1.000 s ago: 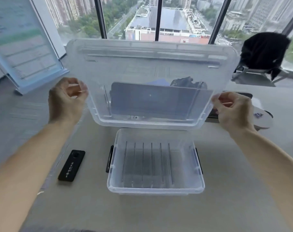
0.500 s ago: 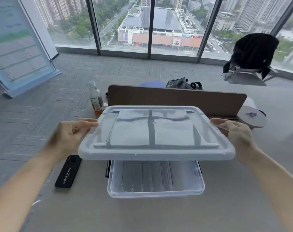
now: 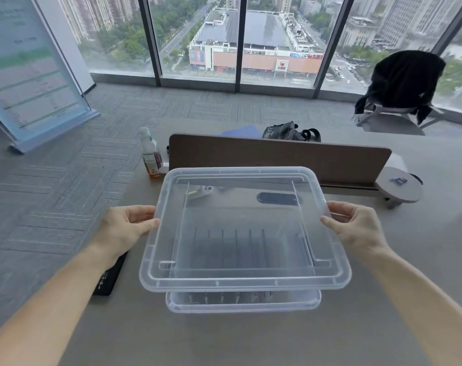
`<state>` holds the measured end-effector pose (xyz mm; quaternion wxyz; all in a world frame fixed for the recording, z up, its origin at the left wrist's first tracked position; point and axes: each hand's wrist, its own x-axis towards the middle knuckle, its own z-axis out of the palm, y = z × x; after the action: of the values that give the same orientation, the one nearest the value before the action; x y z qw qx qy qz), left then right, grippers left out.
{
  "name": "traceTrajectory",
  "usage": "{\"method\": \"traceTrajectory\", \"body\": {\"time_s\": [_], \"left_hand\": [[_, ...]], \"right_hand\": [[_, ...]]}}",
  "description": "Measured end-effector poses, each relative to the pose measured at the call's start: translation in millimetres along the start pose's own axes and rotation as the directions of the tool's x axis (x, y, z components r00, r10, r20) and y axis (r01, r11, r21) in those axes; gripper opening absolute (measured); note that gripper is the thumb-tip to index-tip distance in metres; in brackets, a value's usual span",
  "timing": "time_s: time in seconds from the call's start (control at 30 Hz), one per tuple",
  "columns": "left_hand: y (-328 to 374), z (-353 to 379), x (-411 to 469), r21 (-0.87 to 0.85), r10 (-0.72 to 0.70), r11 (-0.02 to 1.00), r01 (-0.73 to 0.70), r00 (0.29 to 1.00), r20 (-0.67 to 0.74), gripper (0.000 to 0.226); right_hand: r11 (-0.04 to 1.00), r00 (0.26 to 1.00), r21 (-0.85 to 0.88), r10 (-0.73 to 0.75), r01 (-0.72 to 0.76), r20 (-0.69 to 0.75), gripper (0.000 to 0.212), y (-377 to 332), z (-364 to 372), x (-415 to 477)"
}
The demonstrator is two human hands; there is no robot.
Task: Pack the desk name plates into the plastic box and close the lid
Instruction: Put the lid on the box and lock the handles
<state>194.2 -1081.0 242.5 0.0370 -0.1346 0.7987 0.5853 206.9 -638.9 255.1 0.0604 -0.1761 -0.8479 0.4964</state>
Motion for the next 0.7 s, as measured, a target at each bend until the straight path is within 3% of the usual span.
{"method": "traceTrajectory", "body": {"time_s": [0.23, 0.7], "left_hand": [[-53, 26, 3, 0.111, -0.105, 0.988, 0.107, 0.994, -0.025, 0.031], [-113, 59, 11, 0.228, -0.098, 0.968, 0.106, 0.994, -0.047, 0.029]], "right_hand": [[0.974, 0.999, -0.226, 0.005, -0.012, -0.032, 0.034, 38, 29, -6], [0.942, 0.998, -0.332, 0.051, -0.041, 0.023, 0.035, 100, 62, 4]]}}
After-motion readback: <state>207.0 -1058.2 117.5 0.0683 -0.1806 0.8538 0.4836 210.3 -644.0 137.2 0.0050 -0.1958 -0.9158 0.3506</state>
